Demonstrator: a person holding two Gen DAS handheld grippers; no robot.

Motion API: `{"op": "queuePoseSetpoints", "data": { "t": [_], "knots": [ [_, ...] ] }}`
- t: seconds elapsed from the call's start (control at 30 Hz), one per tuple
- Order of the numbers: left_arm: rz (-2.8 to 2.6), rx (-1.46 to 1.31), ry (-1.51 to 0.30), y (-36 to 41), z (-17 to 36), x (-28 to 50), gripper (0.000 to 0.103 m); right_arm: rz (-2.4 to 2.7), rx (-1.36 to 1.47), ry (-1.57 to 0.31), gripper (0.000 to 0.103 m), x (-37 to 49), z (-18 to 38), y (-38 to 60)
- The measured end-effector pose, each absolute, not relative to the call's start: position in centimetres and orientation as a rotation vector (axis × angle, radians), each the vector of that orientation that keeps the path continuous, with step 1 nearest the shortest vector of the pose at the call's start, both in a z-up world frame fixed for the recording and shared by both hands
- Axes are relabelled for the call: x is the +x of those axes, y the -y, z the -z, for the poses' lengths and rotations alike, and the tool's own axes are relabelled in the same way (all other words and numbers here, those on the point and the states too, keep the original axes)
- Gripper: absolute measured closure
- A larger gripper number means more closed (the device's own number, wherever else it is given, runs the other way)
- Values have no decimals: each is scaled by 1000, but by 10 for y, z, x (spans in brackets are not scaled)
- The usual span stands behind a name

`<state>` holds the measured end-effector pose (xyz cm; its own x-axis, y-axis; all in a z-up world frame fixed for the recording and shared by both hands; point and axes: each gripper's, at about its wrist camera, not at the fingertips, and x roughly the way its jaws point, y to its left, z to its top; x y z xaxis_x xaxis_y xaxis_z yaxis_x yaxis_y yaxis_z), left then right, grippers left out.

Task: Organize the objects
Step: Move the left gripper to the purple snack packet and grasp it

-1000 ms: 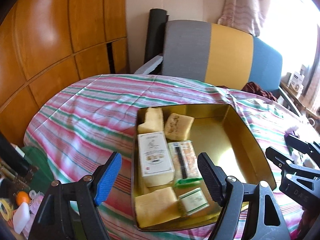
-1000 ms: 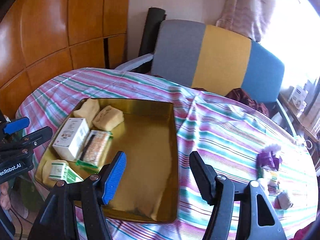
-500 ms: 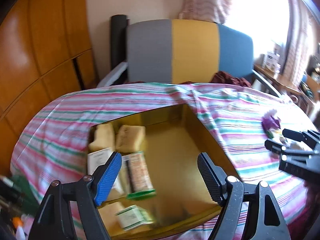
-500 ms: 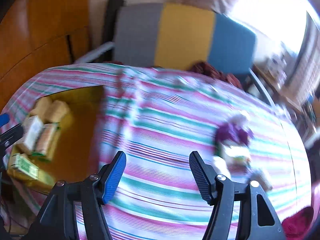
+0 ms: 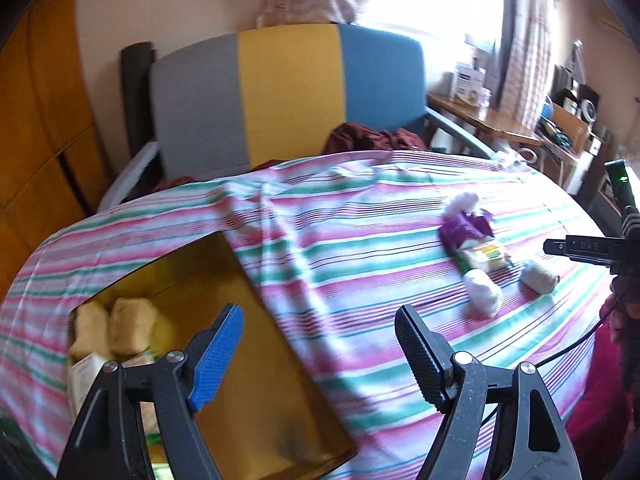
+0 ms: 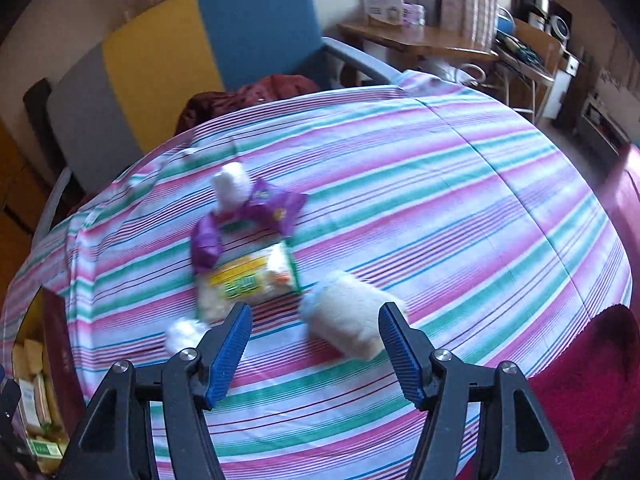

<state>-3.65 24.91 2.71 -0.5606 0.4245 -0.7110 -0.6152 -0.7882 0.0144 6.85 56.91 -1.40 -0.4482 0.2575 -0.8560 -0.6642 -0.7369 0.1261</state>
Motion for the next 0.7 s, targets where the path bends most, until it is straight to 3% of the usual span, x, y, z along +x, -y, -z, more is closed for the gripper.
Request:
{"op": "queuePoseSetpoints", "data": {
  "t": [0.4, 0.7],
  "knots": [
    [-2133, -1012, -385, -384, -8, -60, 25, -2193, -1144, -790, 36, 78, 32, -597],
    [-1944, -859, -719, -475, 43, -70, 25, -2215, -1161, -868, 36, 77, 39, -600]
  ]
}}
